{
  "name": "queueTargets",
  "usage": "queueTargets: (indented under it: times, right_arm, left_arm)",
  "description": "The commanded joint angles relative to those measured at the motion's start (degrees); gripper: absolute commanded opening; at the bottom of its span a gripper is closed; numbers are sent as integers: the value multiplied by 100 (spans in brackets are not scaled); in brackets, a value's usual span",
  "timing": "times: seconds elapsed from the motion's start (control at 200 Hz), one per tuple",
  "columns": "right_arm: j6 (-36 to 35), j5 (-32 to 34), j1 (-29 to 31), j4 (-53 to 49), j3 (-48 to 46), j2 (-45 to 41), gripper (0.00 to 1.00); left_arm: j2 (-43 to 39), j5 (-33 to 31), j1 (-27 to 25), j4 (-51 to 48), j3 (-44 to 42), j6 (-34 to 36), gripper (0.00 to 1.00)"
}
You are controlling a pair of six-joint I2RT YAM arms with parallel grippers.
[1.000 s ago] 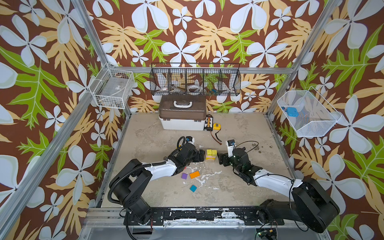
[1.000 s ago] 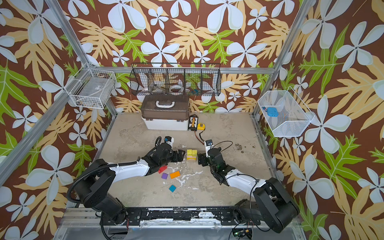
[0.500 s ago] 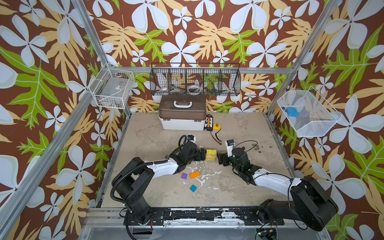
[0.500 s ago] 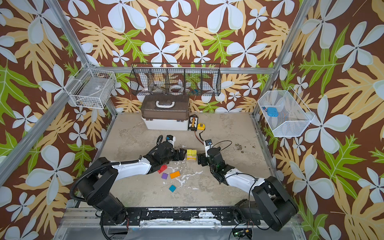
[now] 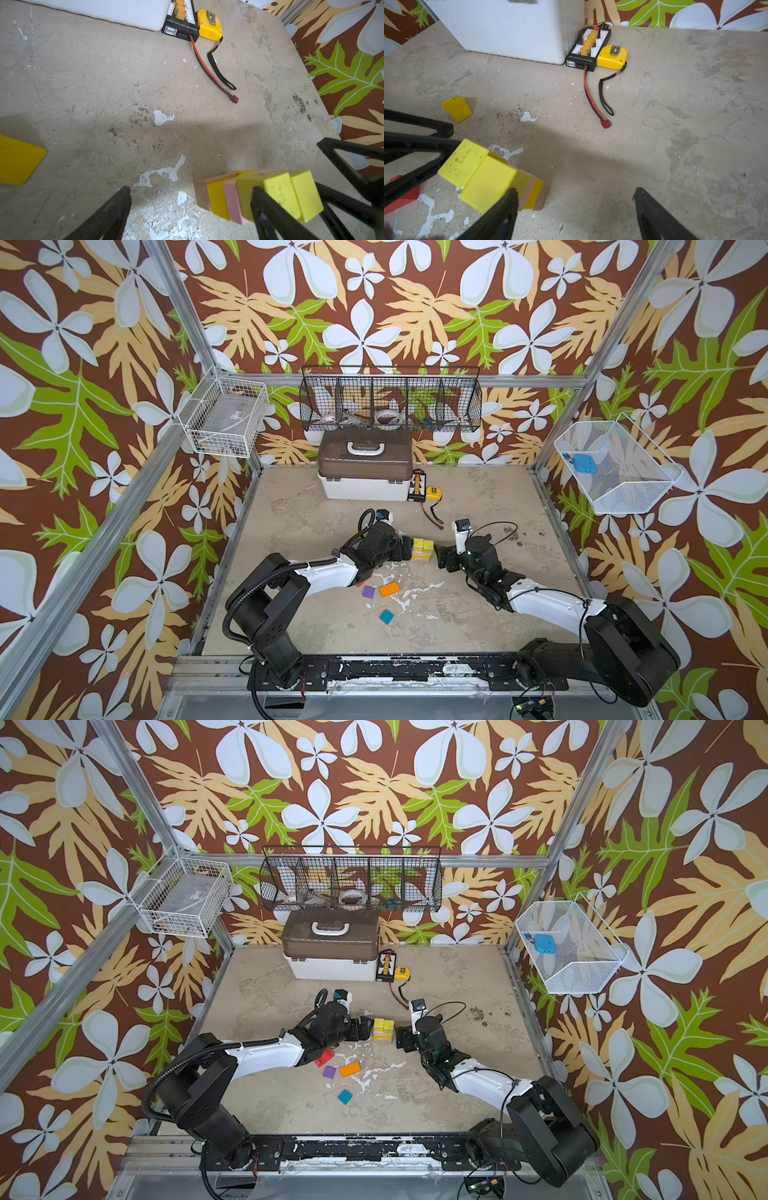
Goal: Build the wood block tower
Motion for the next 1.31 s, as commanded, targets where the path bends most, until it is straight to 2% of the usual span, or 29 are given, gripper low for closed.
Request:
queueTargets:
  times: [0.0, 0.18, 0.335, 0.5, 0.631, 0.731, 0.921, 1.301]
  right_arm:
    - [51, 197, 11, 55, -52, -102, 88]
    - [131, 343, 11, 82, -187, -252, 88]
    - [175, 76, 11, 271, -486, -571, 88]
    - [238, -244, 11, 462, -802, -847, 80]
    - [223, -527, 34, 653, -959, -933, 69]
    - [168, -719, 105, 748, -948, -886, 62]
    - [64, -742, 290, 726, -752, -625, 59]
    - [9, -572, 292, 544, -343, -111, 51]
  left_arm:
    - [-62, -115, -1, -47, -2, 32, 92]
    - [-187, -206, -1, -72, -62, -1, 92]
    - [-375, -303, -1, -72, -181, -16, 92]
    - [-665, -370, -1, 38, -422, -58, 92]
    - [-824, -397, -1, 130, -586, -97, 92]
    - [-829, -383, -1, 155, -625, -115, 92]
    - [-771, -362, 1, 190, -602, -134, 92]
    - [-623, -313, -1, 260, -521, -109, 92]
